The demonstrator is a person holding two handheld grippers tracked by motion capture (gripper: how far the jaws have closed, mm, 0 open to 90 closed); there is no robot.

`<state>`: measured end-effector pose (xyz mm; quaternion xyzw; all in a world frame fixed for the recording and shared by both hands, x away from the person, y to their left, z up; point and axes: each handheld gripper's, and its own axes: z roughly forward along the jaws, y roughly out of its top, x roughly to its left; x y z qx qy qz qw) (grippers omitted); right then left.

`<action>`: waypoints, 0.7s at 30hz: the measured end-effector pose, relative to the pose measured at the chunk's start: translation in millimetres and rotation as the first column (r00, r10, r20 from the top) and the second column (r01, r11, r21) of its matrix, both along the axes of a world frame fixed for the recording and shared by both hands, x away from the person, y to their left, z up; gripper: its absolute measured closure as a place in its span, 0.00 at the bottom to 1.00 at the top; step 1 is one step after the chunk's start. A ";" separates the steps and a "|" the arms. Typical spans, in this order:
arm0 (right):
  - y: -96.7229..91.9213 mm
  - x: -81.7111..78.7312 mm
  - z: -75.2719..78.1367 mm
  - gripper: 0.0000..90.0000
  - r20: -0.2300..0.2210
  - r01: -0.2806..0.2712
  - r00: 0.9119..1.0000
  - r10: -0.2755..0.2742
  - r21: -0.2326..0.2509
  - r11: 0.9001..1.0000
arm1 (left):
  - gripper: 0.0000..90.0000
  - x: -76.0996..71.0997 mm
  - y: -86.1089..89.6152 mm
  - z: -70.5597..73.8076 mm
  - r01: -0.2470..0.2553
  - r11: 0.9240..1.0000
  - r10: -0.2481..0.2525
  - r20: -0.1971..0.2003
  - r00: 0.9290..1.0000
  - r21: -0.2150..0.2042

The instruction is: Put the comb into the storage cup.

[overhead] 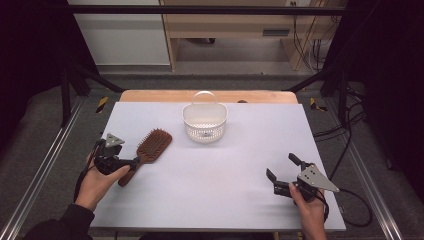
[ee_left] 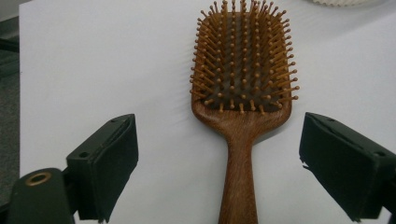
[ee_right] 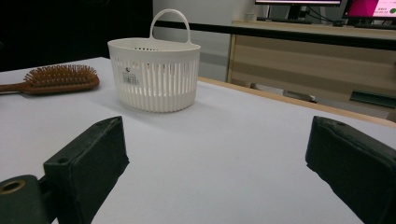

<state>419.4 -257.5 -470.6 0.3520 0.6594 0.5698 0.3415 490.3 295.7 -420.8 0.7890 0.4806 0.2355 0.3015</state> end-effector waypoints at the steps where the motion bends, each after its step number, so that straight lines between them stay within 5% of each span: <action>1: 0.0 0.1 -0.1 0.06 0.000 0.001 1.000 -0.001 0.000 1.000 | 0.12 0.7 -0.5 -0.1 0.002 1.000 -0.002 -0.004 1.000 -0.003; 21: 0.5 0.7 -0.6 0.06 -0.004 -0.002 1.000 0.002 -0.004 1.000 | 0.09 11.0 -14.5 -6.4 0.044 0.999 -0.045 -0.051 0.998 -0.017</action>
